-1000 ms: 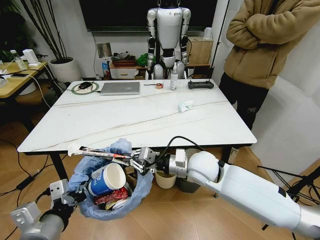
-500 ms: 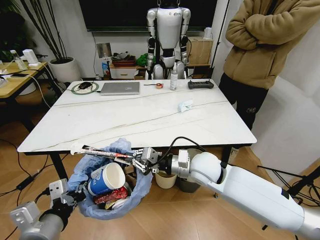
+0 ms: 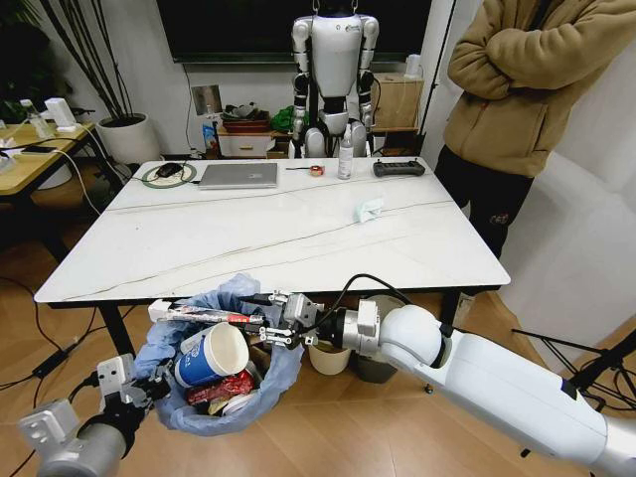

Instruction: Pick up the trash bin and place the trash from the table into it.

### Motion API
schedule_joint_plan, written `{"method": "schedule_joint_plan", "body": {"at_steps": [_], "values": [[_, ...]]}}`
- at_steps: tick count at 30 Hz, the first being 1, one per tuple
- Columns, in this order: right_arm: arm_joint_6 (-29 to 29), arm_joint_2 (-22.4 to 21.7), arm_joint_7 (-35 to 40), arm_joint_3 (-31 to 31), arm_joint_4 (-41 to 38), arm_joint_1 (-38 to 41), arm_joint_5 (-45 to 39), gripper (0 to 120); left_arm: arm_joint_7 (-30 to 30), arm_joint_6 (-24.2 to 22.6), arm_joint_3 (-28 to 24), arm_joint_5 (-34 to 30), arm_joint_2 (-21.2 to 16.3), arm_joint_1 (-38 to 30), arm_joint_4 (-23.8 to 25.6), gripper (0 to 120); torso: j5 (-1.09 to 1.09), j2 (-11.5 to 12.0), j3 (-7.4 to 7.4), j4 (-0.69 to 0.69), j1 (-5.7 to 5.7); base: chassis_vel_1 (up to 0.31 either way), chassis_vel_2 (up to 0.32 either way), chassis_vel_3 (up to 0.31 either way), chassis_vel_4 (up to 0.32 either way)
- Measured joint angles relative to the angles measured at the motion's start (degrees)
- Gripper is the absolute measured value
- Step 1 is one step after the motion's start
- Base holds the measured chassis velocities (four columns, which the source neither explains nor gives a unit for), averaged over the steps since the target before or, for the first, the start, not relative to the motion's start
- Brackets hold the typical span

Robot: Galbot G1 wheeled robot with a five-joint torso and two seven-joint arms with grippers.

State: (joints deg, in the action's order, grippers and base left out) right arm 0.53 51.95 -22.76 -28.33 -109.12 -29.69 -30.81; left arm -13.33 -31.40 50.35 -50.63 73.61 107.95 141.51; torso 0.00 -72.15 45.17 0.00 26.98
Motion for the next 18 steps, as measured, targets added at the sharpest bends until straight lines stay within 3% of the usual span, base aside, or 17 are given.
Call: {"method": "schedule_joint_plan", "body": {"at_steps": [4,8,10,15,18], "values": [[0.1,0.0,0.0,0.4,-0.2,0.1,-0.3,57,0.0,0.0,0.0,0.0,-0.1,0.0,-0.1,0,0.00,0.0,0.00,0.00,0.00,0.000,0.000,0.000,0.000],[-0.1,-0.1,0.7,2.5,-1.1,0.6,-2.3,73,0.0,0.1,0.2,0.5,-0.6,0.4,-0.6,0,0.00,0.0,0.00,0.00,0.00,0.000,0.000,0.000,0.000],[-0.1,-0.2,1.1,3.0,-1.2,0.7,-2.6,75,0.0,0.2,0.3,0.6,-0.6,0.4,-0.6,0,0.00,0.0,0.00,0.00,0.00,0.000,0.000,0.000,0.000],[-1.6,0.0,5.9,8.7,-1.7,-0.7,-6.1,97,0.1,0.2,0.3,0.5,-0.6,0.5,-0.6,0,0.00,0.0,0.00,-0.01,0.00,0.000,0.000,0.000,0.000],[-2.9,0.4,8.4,10.9,-1.4,-1.4,-7.5,100,0.1,0.2,0.2,0.5,-0.6,0.5,-0.6,0,0.00,0.0,0.00,-0.01,0.00,0.000,0.000,0.000,0.000]]}}
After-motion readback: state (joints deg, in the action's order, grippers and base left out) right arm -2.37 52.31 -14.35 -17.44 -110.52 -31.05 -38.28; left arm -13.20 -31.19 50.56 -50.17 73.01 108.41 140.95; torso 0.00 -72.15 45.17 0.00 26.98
